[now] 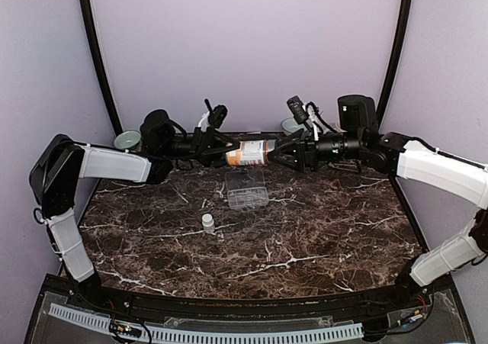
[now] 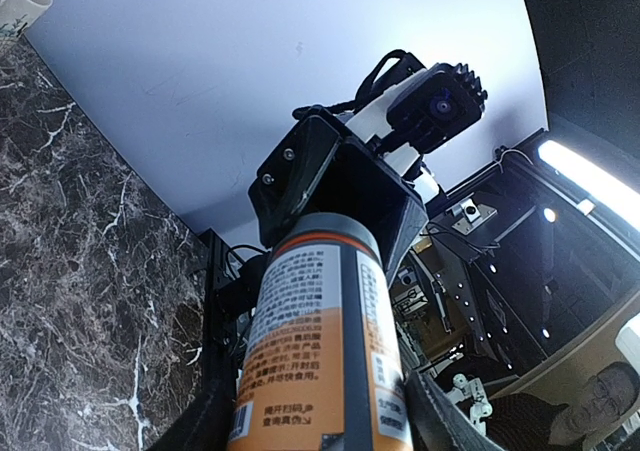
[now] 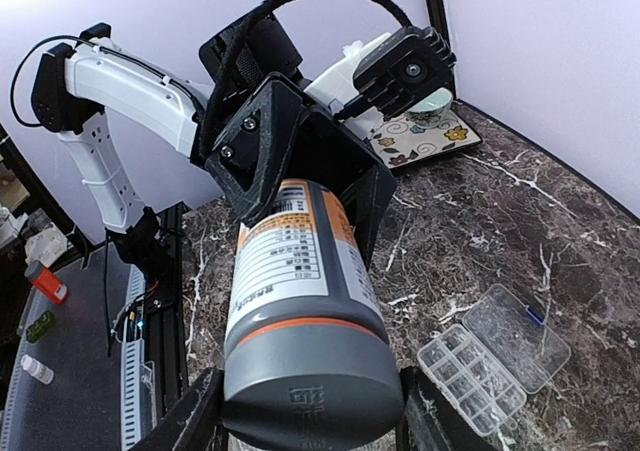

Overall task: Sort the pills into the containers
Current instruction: Unscrew the lid of the pill bottle.

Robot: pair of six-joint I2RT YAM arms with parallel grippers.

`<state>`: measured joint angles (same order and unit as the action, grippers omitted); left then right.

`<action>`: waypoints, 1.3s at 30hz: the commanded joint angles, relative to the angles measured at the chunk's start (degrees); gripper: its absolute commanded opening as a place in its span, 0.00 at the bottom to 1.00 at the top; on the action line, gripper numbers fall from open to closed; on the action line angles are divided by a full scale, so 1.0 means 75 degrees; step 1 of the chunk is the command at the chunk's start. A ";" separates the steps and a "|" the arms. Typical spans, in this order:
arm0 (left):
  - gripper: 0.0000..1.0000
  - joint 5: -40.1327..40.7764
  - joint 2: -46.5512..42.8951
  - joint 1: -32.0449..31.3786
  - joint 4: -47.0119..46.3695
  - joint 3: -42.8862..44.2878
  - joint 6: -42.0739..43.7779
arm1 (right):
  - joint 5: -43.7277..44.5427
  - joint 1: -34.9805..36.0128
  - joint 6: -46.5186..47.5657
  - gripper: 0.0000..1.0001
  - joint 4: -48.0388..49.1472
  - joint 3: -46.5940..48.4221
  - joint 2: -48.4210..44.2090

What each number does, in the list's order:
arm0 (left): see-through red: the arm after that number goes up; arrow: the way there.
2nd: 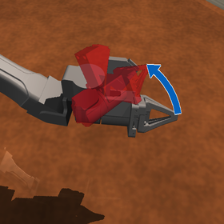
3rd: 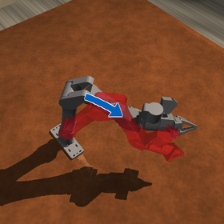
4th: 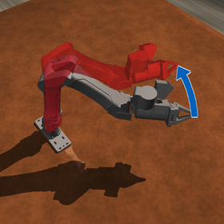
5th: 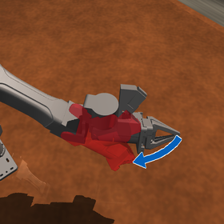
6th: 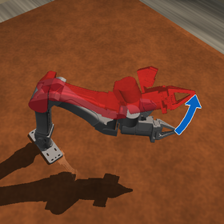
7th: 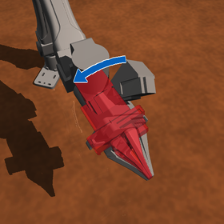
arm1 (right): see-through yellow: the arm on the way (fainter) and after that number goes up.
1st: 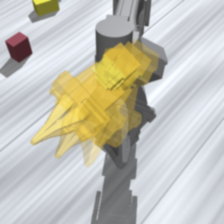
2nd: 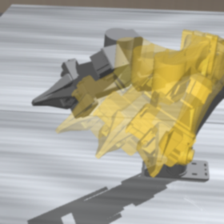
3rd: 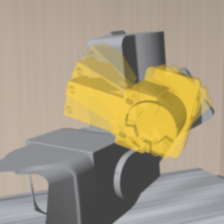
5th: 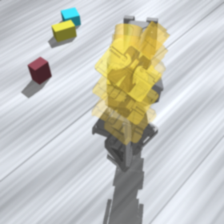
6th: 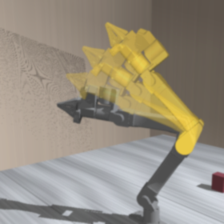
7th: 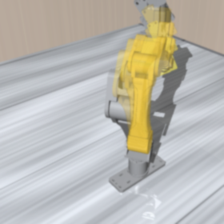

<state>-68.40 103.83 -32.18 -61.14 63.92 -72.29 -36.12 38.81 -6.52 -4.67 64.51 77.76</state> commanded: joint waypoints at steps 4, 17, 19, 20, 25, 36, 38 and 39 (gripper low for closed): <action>0.13 -0.0216 -0.0146 0.0095 -0.0873 0.0017 -0.0373 | 0.1087 -0.0121 0.0875 0.46 -0.0352 -0.0374 -0.0144; 0.13 -0.0386 -0.0019 0.0085 -0.0830 0.0183 -0.0405 | 0.0886 -0.0117 0.0755 0.67 -0.0198 -0.0192 -0.0046; 0.12 -0.0398 0.0001 0.0089 -0.0824 0.0195 -0.0394 | 0.0841 -0.0123 0.0714 0.69 -0.0187 -0.0188 -0.0061; 0.12 -0.0400 0.0005 0.0085 -0.0808 0.0202 -0.0384 | 0.0830 -0.0123 0.0682 0.69 -0.0181 -0.0198 -0.0072; 0.12 -0.0424 0.0043 0.0094 -0.0701 0.0263 -0.0276 | 0.0503 -0.0204 0.0231 0.74 -0.0050 -0.0344 -0.0275; 0.11 -0.0479 0.0054 0.0085 -0.0563 0.0301 -0.0150 | -0.1147 -0.0716 -0.3059 0.76 0.2009 -0.1233 -0.0624; 0.11 -0.0488 0.0048 0.0091 -0.0533 0.0301 -0.0124 | -0.1276 -0.0748 -0.3928 0.76 0.2651 -0.1344 -0.0564; 0.11 -0.0483 0.0043 0.0091 -0.0515 0.0301 -0.0107 | -0.1338 -0.0745 -0.4290 0.76 0.2984 -0.1374 -0.0524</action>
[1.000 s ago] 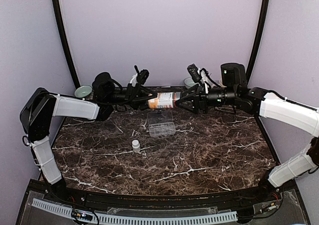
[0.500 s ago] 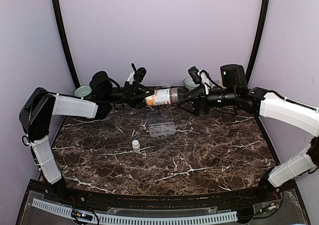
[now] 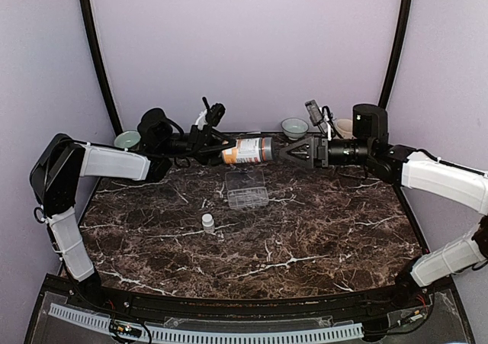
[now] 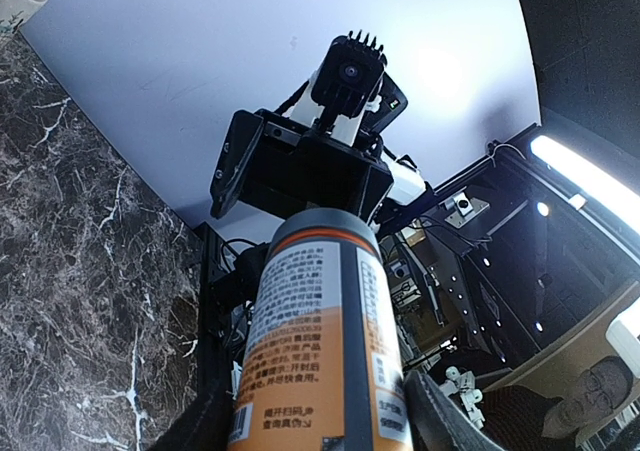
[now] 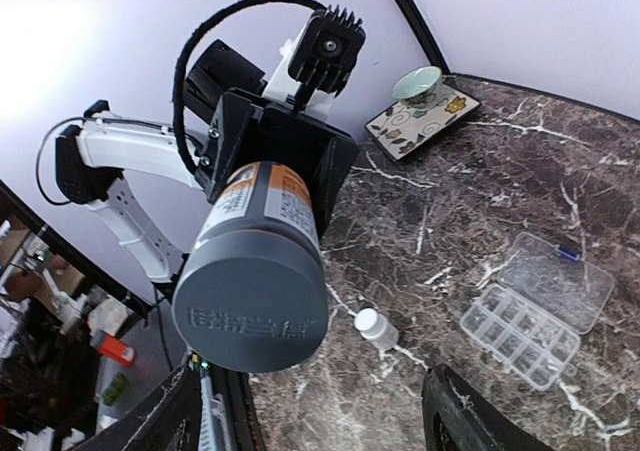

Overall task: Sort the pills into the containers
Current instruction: Unscrew the lid of the pill bottle.

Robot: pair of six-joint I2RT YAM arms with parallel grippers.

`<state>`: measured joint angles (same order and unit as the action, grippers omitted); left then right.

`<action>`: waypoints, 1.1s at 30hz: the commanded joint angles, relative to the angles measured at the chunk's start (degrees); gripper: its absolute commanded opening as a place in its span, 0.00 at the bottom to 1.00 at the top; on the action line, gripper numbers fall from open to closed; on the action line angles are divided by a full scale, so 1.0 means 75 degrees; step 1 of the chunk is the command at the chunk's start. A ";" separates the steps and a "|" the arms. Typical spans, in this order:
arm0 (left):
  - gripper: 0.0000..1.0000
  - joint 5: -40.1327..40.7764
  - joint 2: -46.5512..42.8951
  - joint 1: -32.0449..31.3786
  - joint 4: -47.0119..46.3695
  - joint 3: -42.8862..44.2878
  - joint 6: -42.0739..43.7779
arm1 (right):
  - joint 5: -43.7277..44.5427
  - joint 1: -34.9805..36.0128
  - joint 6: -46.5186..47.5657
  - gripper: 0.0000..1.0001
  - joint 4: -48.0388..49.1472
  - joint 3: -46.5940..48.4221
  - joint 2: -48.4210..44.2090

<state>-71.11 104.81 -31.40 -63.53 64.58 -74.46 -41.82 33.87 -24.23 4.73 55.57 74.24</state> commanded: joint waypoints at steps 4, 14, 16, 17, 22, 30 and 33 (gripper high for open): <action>0.11 -0.0137 -0.0100 -0.0018 -0.0046 0.0245 0.0305 | -0.0519 -0.0116 -0.3344 0.76 0.2205 -0.0056 0.0186; 0.11 -0.0209 -0.0112 -0.0019 0.0405 0.0405 0.0635 | -0.0508 -0.0121 -0.4746 0.75 0.1736 0.0439 0.0688; 0.10 -0.0221 -0.0112 -0.0021 0.0503 0.0433 0.0702 | -0.0517 -0.0131 -0.4896 0.74 0.1685 0.0517 0.0723; 0.10 -0.0222 -0.0112 -0.0018 0.0572 0.0451 0.0759 | -0.0539 -0.0121 -0.4978 0.74 0.1683 0.0570 0.0746; 0.10 -0.0201 -0.0152 -0.0014 0.1074 0.0567 0.1144 | -0.0634 -0.0119 -0.5279 0.74 0.1590 0.0757 0.0823; 0.10 -0.0191 -0.0136 -0.0018 0.1302 0.0716 0.1321 | -0.0728 -0.0089 -0.5087 0.73 0.0865 0.0833 0.0889; 0.10 -0.0195 -0.0124 -0.0019 0.1287 0.0750 0.1302 | -0.0739 -0.0076 -0.5078 0.73 0.0824 0.0776 0.0895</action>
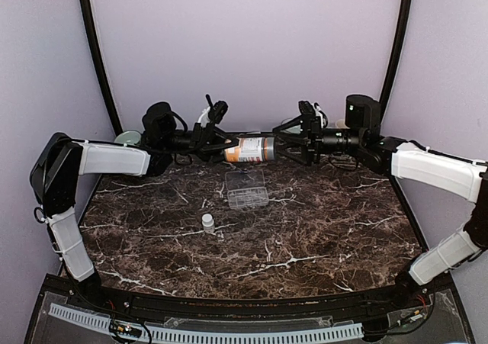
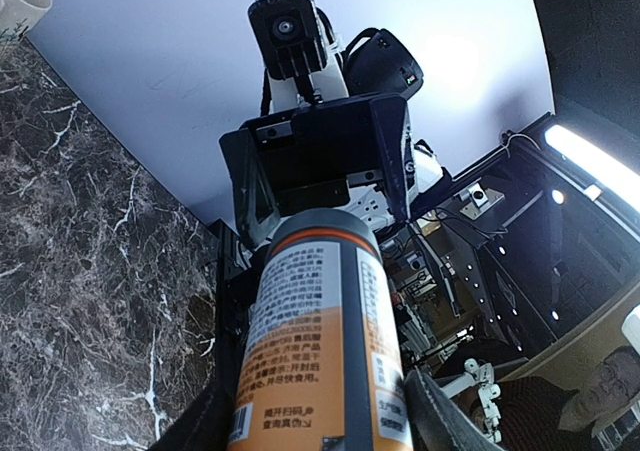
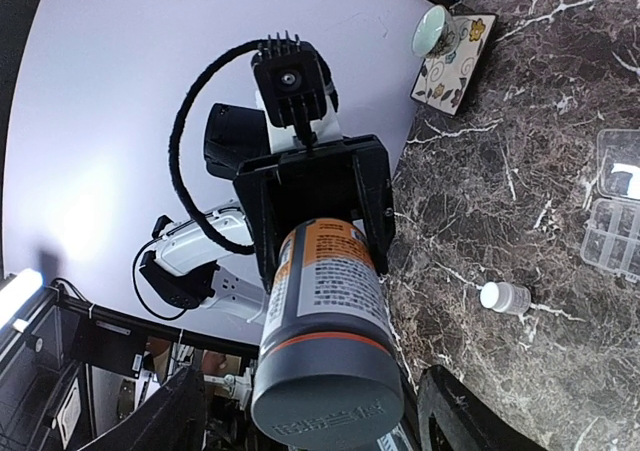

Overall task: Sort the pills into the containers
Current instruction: Unscrew the lid of the pill bottle.

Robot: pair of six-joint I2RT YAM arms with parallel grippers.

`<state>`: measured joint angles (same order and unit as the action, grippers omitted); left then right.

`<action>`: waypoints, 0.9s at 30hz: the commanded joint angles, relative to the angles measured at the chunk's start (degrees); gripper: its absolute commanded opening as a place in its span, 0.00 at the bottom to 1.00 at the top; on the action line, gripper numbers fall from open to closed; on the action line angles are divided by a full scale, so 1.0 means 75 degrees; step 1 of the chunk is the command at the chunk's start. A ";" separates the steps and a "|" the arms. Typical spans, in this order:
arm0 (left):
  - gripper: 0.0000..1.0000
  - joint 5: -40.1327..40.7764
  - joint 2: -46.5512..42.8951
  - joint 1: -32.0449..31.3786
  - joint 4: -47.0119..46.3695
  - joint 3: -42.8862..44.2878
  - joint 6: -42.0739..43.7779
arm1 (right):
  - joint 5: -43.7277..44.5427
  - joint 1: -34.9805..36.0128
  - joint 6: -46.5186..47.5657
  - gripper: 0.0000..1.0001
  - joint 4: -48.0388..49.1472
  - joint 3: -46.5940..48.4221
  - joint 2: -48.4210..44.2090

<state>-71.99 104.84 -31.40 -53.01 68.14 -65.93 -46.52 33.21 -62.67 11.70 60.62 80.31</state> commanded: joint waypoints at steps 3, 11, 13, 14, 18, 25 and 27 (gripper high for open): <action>0.10 -0.0083 -0.0105 -0.0021 -0.0093 0.0312 0.0172 | -0.0145 0.0066 -0.0006 0.73 -0.0056 0.0121 0.0101; 0.10 -0.0042 -0.0031 -0.0032 -0.0092 0.0372 0.0175 | -0.0149 0.0261 -0.0005 0.71 -0.0140 0.0348 0.0216; 0.10 -0.0028 -0.0021 -0.0031 -0.0069 0.0382 0.0200 | -0.0151 0.0320 0.0021 0.71 -0.0211 0.0410 0.0252; 0.10 -0.0034 -0.0021 -0.0032 -0.0068 0.0379 0.0201 | -0.0149 0.0343 0.0029 0.71 -0.0223 0.0420 0.0268; 0.10 -0.0033 -0.0009 -0.0029 -0.0062 0.0407 0.0219 | -0.0104 0.0448 0.0082 0.66 -0.0337 0.0513 0.0306; 0.09 -0.0002 -0.0009 -0.0027 -0.0193 0.0364 0.0142 | 0.0153 0.0501 0.1086 0.42 -0.1244 0.0862 0.0268; 0.09 0.0004 0.0004 -0.0029 -0.0354 0.0329 0.0013 | 0.0279 0.0510 0.1694 0.40 -0.1629 0.0983 0.0266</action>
<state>-72.03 105.38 -31.40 -53.04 69.43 -65.19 -45.95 36.32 -58.52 4.03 64.62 82.41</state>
